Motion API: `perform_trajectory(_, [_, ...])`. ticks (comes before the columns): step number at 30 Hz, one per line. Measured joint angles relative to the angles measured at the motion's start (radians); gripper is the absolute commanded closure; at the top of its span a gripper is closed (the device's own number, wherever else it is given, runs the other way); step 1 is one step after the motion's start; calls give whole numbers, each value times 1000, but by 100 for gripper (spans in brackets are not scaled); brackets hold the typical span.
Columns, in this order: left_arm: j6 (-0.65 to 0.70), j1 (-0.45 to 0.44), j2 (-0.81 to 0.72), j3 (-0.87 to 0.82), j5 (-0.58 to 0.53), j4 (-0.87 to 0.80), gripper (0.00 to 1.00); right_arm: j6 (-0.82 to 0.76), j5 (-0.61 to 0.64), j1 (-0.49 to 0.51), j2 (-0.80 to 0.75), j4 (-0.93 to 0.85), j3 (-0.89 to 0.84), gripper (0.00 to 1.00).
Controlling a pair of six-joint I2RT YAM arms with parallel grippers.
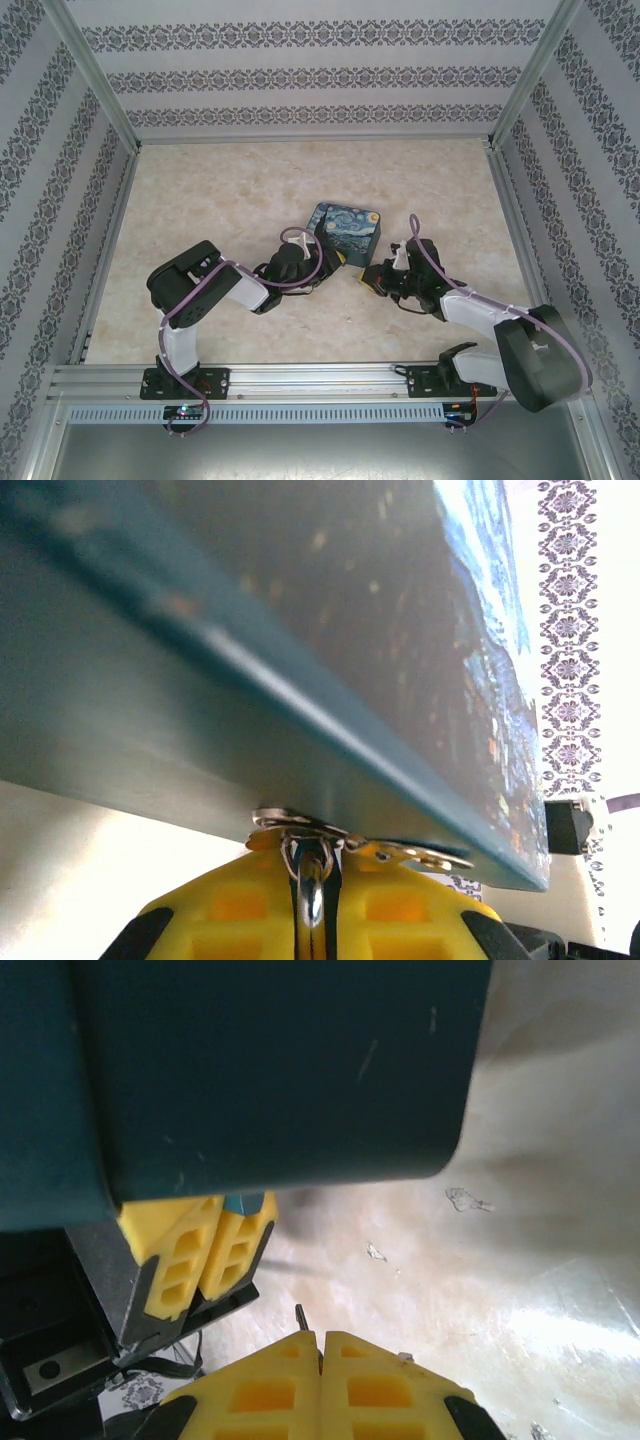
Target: Unlock a padlock with a key
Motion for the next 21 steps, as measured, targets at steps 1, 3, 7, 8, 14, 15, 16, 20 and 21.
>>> perform_trajectory(1, [-3,0,0,0,4,0,100,0,0,0,8,2,10,100])
perform_trajectory(3, [-4,0,-2,0,9,-2,100,-1,-3,-13,24,8,32,100])
perform_trajectory(7, [-3,0,-22,0,20,-18,100,-4,-16,-54,64,14,81,100])
perform_trajectory(8, [-3,0,-29,0,21,-19,100,-7,-24,-64,80,15,95,100])
perform_trajectory(14, [1,8,-54,0,34,-30,100,-36,-80,-108,222,14,190,100])
perform_trajectory(15, [1,11,-55,0,35,-34,100,-39,-89,-110,231,14,195,100])
perform_trajectory(16, [1,12,-55,0,35,-39,100,-42,-94,-111,235,14,196,100])
perform_trajectory(20, [0,12,-61,1,35,-51,100,-47,-100,-112,214,14,192,100])
perform_trajectory(21, [0,12,-63,2,37,-54,100,-47,-100,-112,199,14,186,100])
